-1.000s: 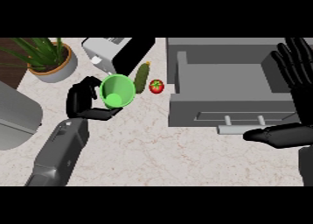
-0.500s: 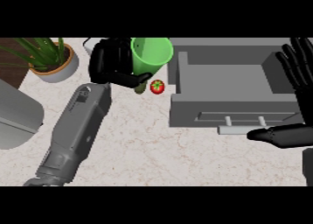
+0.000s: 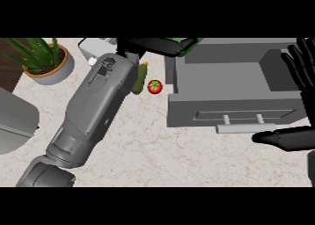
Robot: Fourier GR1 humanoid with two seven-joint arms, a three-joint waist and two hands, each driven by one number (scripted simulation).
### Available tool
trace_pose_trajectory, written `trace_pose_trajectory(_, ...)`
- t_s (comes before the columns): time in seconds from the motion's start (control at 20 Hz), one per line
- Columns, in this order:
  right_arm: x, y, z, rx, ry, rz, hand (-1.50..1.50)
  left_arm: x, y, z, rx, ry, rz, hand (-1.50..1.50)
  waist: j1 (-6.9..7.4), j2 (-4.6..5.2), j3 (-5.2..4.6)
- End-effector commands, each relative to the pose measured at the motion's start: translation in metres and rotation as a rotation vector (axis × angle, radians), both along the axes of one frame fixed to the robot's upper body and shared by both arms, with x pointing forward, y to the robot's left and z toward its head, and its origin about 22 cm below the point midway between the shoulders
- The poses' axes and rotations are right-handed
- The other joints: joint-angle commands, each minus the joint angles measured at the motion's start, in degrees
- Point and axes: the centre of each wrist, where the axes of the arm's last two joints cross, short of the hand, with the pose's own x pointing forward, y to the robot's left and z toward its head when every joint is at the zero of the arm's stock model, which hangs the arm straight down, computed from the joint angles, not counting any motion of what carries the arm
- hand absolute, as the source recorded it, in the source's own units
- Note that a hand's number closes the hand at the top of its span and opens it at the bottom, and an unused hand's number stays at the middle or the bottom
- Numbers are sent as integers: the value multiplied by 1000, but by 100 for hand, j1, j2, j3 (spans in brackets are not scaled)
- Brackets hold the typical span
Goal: Pick up the cup, place it into the drawer and close the drawer
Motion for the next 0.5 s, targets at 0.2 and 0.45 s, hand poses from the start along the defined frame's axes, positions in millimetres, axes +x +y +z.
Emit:
trace_pose_trajectory(0.2, 13, 3, 13, 2, -23, 38, -150, 6, -41, 14, 140, 158, 81, 150, -282, 73, 3)
trace_pose_trajectory(0.45, 15, 15, 12, 2, -29, 76, -150, 12, -38, -2, 220, 226, 117, 150, -473, 158, 7)
